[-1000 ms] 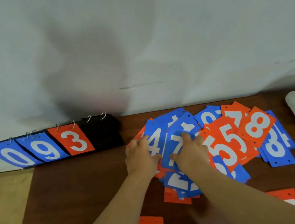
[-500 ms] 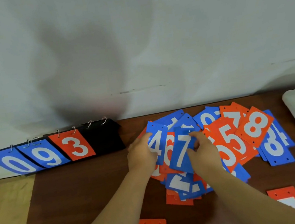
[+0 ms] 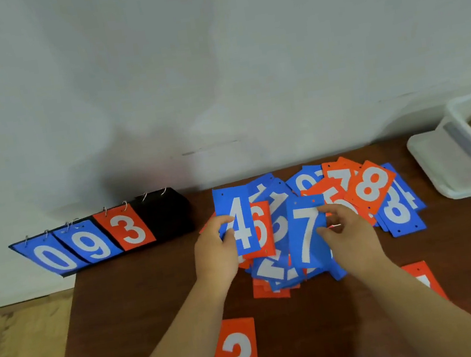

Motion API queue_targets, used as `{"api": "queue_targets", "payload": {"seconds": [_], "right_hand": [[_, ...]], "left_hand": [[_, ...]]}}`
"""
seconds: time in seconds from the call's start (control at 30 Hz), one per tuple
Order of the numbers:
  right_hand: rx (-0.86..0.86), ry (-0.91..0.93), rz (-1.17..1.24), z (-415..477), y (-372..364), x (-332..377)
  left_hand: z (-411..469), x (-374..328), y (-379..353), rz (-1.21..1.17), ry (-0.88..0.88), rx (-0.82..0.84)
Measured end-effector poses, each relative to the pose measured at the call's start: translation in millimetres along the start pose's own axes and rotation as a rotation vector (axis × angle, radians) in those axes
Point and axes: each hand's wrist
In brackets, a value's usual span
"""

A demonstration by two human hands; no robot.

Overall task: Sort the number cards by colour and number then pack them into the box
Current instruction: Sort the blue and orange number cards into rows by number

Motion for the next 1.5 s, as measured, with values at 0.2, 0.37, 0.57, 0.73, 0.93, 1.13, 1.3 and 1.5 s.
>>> {"api": "queue_targets", "payload": {"seconds": [0.2, 0.37, 0.57, 0.73, 0.93, 1.13, 1.3, 1.5], "right_hand": [[-0.045, -0.032, 0.022, -49, 65, -24], [-0.157, -0.110, 0.058, -92, 134, -60], [-0.128, -0.155, 0.036, -138, 196, -106], [0.133, -0.145, -0.039, -188, 207, -164], [0.374, -0.114, -0.266, -221, 186, -217], [0.338, -0.043, -0.470, -224, 173, -227], [0.345, -0.042, -0.536, -224, 173, -223], [0.423, 0.101, -0.474, -223, 133, -180]], "left_hand": [[-76, 4, -39, -0.210, -0.014, 0.123], [-136, 10, -81, -0.165, -0.015, 0.236], [-208, 12, -127, -0.183, 0.039, 0.283], [-260, 26, -156, -0.126, 0.049, 0.251], [-309, 50, -174, -0.031, 0.118, 0.159], [-341, 71, -169, -0.065, 0.214, 0.065], [-351, 81, -155, -0.071, 0.241, 0.021], [-340, 107, -110, -0.045, 0.255, -0.051]]}}
Point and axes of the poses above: each hand's wrist, its own z-axis towards the middle knuckle, its own y-axis out of the back of the hand, x = y × z, and after that the axes turned 8 degrees about y, right-handed
